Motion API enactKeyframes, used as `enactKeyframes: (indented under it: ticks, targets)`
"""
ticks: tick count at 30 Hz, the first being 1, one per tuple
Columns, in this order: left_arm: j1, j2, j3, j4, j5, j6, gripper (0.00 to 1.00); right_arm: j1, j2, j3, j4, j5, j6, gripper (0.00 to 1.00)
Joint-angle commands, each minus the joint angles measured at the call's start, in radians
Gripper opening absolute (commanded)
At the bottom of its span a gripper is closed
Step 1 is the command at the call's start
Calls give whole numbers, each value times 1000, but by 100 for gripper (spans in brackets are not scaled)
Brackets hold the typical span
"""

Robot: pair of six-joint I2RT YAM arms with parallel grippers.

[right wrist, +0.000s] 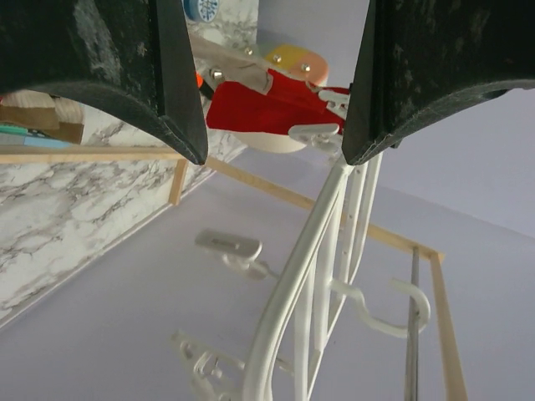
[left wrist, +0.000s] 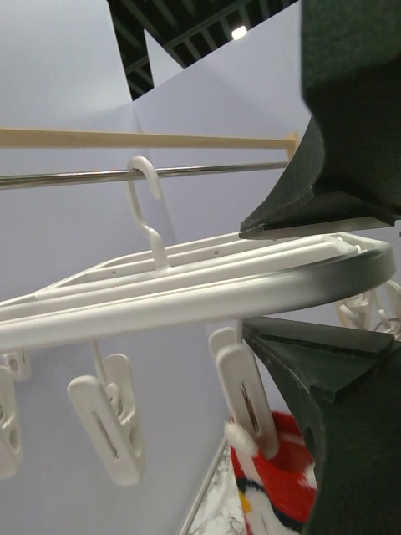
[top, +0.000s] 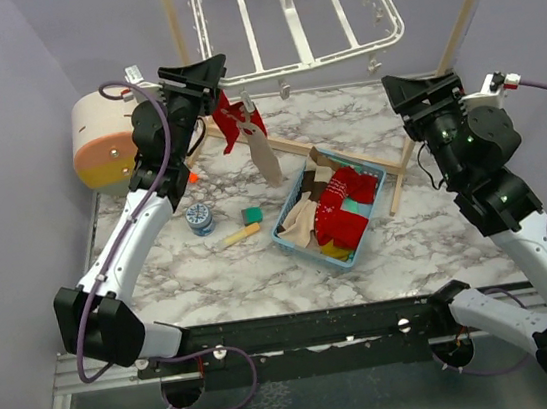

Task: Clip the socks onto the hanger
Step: Rotate the hanger at the clothesline.

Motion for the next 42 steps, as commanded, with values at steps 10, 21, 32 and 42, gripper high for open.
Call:
enactKeyframes:
  ticks: [10,21,32,42]
  targets:
    - [120,153,147,31,242,-131,46,-5,116,124,87,183,31,71]
    - [179,225,222,40,342,-167,46,-101,238,191,126,12,107,62]
    - [190,222,223,45,381,-163,55,-106,300,235,152,-191,124,41]
    - [206,24,14,16,442,-96,80,-106,268,198,150,-251,149,11]
